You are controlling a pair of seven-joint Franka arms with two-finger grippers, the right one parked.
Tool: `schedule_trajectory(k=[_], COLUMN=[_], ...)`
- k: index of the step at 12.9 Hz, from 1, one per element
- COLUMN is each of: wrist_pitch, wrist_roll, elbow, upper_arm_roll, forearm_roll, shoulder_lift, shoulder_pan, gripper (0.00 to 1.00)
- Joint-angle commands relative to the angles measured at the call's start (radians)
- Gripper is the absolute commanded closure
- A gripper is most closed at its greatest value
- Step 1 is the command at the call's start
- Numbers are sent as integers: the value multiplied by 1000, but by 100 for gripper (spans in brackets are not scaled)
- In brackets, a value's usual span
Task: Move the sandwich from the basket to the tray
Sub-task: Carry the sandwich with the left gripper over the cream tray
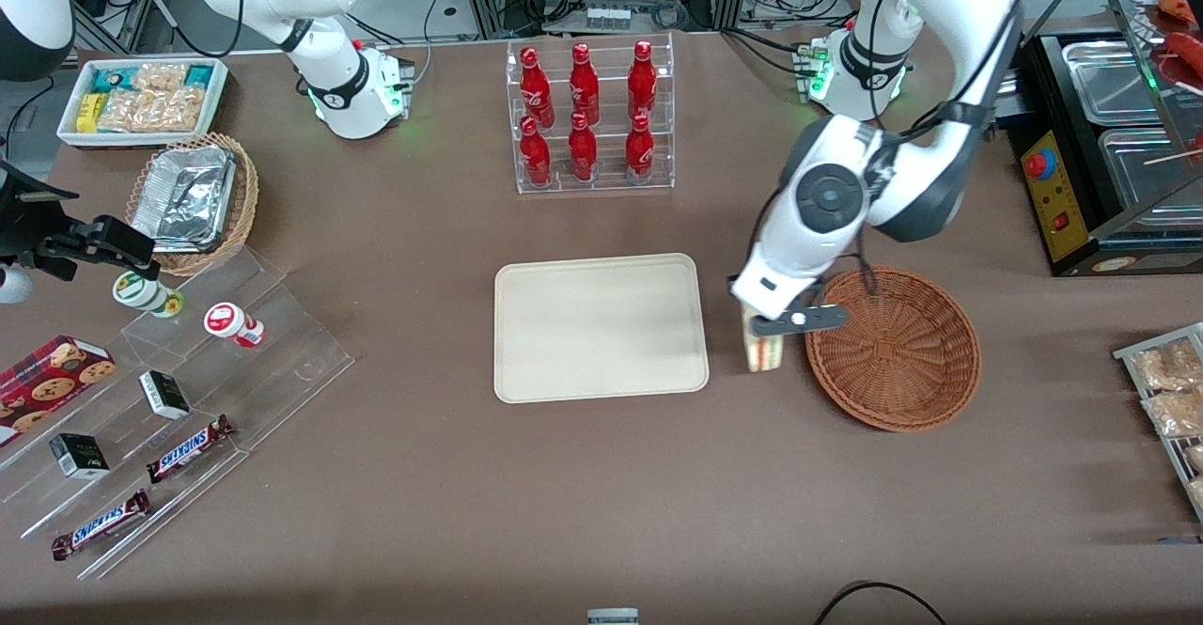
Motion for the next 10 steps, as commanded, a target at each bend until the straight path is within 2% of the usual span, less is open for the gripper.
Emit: schedule_trajectory(k=[1, 6, 10], wrist_pitch=[-31, -43, -100], wrist_roll=[-113, -241, -258], elbow=[177, 398, 556], upper_arm_roll=[6, 9, 10], forearm_roll=[8, 14, 9], shoulder_lift=[150, 349, 468], shoulder_pan=[-100, -244, -295], gripper=[100, 100, 100])
